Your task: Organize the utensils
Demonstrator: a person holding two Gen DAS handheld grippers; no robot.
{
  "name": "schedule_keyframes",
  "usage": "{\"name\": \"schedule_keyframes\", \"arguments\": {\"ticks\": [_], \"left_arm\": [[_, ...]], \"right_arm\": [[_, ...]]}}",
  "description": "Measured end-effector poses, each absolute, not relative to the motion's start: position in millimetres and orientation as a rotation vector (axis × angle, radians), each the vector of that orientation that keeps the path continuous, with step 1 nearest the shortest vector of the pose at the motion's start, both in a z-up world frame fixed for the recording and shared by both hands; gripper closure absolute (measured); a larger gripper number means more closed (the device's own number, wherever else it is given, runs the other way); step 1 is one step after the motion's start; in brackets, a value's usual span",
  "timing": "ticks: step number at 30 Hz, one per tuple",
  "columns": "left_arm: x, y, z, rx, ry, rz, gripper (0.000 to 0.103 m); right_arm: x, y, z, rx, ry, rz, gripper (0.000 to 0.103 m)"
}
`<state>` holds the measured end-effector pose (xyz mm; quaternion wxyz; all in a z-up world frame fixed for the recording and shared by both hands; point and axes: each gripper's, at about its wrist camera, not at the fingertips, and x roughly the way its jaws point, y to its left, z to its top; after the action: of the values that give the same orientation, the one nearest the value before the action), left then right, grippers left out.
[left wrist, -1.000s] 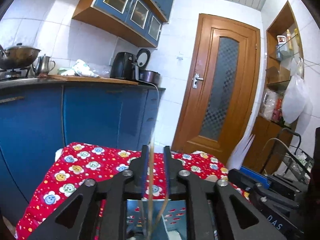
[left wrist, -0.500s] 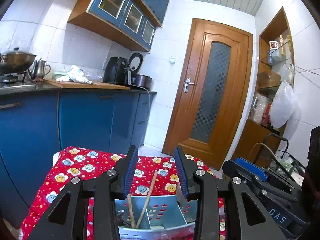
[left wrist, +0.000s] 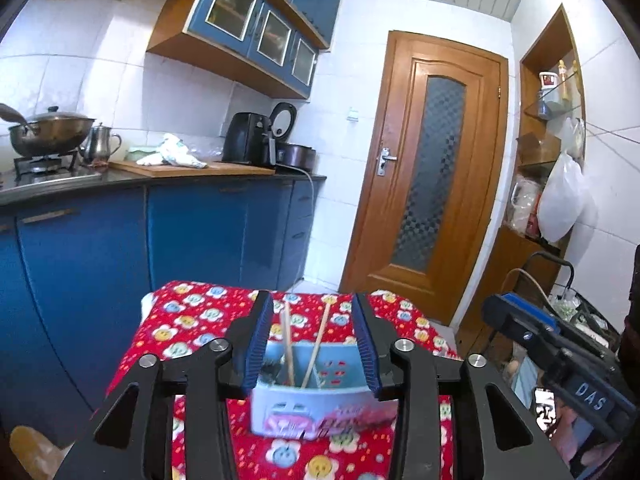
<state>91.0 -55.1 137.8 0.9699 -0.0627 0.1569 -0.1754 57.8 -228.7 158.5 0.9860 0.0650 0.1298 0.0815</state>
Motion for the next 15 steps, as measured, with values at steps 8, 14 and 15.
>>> {"name": "schedule_keyframes", "arguments": {"ticks": [8,14,15], "left_arm": [[53.5,-38.9,124.2,-0.092,0.349,-0.324,0.033],[34.8,-28.8,103.1,-0.065,0.376,-0.256,0.023],[33.0,-27.5,98.5,-0.058,0.381,-0.243,0.023]], "right_arm": [[17.8,-220.2,141.0,0.124,0.271,0.136,0.026],[-5.8,-216.6,119.0,0.124,0.299,0.116,0.005],[-9.4,-216.4,114.9,0.123,0.301,0.112,0.004]]}}
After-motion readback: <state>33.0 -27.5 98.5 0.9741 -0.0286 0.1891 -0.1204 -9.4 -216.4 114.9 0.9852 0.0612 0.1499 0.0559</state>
